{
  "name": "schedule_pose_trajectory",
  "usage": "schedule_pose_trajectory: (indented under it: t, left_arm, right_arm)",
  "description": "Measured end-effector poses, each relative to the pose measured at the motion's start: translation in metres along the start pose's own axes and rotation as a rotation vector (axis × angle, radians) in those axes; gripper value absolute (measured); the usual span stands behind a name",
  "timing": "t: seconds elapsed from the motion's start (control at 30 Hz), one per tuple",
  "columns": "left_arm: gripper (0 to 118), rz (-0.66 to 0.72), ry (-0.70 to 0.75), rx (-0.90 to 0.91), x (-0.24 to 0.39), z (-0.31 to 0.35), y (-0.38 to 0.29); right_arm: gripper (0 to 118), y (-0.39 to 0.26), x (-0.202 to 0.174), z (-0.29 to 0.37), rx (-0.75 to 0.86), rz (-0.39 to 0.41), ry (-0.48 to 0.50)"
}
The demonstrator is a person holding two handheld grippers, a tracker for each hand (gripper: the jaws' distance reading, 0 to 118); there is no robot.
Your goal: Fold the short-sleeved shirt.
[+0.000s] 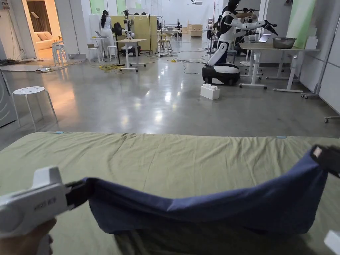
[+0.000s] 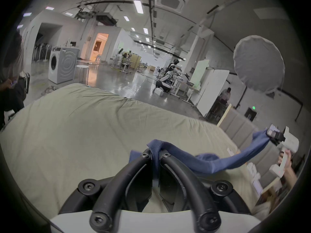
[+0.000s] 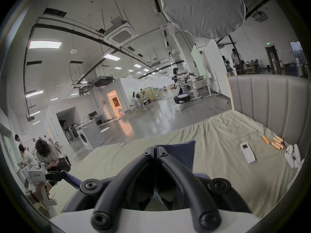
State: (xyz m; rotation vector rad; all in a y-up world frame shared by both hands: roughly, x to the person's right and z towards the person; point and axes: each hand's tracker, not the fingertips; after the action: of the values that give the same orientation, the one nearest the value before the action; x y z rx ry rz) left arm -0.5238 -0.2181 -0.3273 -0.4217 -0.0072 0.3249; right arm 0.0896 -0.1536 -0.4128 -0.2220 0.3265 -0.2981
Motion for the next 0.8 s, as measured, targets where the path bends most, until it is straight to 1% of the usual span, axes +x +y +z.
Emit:
schedule_pose_trajectory:
  t: [0.03, 0.07, 0.13, 0.2, 0.3, 0.33, 0.37, 0.4, 0.43, 0.47, 0.57, 0.63, 0.67, 0.73, 0.8]
  left_arm:
    - [7, -0.027, 0.008, -0.011, -0.002, 0.013, -0.018]
    - [7, -0.034, -0.018, -0.061, -0.007, 0.027, -0.038]
    - [7, -0.014, -0.027, -0.068, -0.022, 0.046, -0.073]
    - [7, 0.013, -0.052, -0.112, -0.034, 0.071, -0.104]
    - [7, -0.012, -0.036, -0.183, -0.047, 0.105, -0.151]
    - [7, -0.014, -0.045, -0.199, -0.051, 0.113, -0.163]
    - [7, -0.011, -0.053, -0.214, -0.054, 0.124, -0.175]
    - [7, 0.004, -0.064, -0.235, -0.058, 0.131, -0.184]
    - [7, 0.010, -0.072, -0.252, -0.060, 0.137, -0.192]
    - [7, -0.009, -0.071, -0.252, -0.062, 0.144, -0.198]
    - [7, 0.012, -0.099, -0.295, -0.068, 0.154, -0.210]
    - [7, -0.050, -0.082, -0.353, -0.066, 0.154, -0.218]
    - [7, -0.075, -0.071, -0.367, -0.065, 0.153, -0.221]
    - [7, -0.081, -0.072, -0.389, -0.065, 0.149, -0.226]
    - [7, -0.073, -0.065, -0.402, -0.066, 0.143, -0.232]
  right_arm:
    - [2, -0.015, 0.004, 0.018, -0.002, -0.007, 0.000]
    - [2, -0.031, 0.006, 0.038, -0.022, -0.025, -0.005]
    - [2, -0.062, 0.011, 0.079, -0.015, -0.041, -0.023]
    - [2, -0.092, 0.024, 0.114, -0.034, -0.087, -0.060]
    - [2, -0.137, 0.035, 0.170, -0.073, -0.161, -0.117]
    - [2, -0.148, 0.037, 0.184, -0.087, -0.171, -0.133]
    - [2, -0.159, 0.039, 0.199, -0.111, -0.197, -0.156]
    - [2, -0.169, 0.041, 0.212, -0.137, -0.208, -0.156]
    - [2, -0.178, 0.041, 0.223, -0.144, -0.197, -0.156]
    - [2, -0.185, 0.040, 0.231, -0.189, -0.181, -0.159]
    - [2, -0.203, 0.039, 0.244, -0.268, -0.140, -0.151]
    - [2, -0.213, 0.042, 0.242, -0.300, -0.132, -0.173]
    - [2, -0.217, 0.045, 0.239, -0.310, -0.142, -0.175]
    - [2, -0.225, 0.049, 0.233, -0.347, -0.158, -0.187]
    - [2, -0.234, 0.050, 0.225, -0.400, -0.131, -0.192]
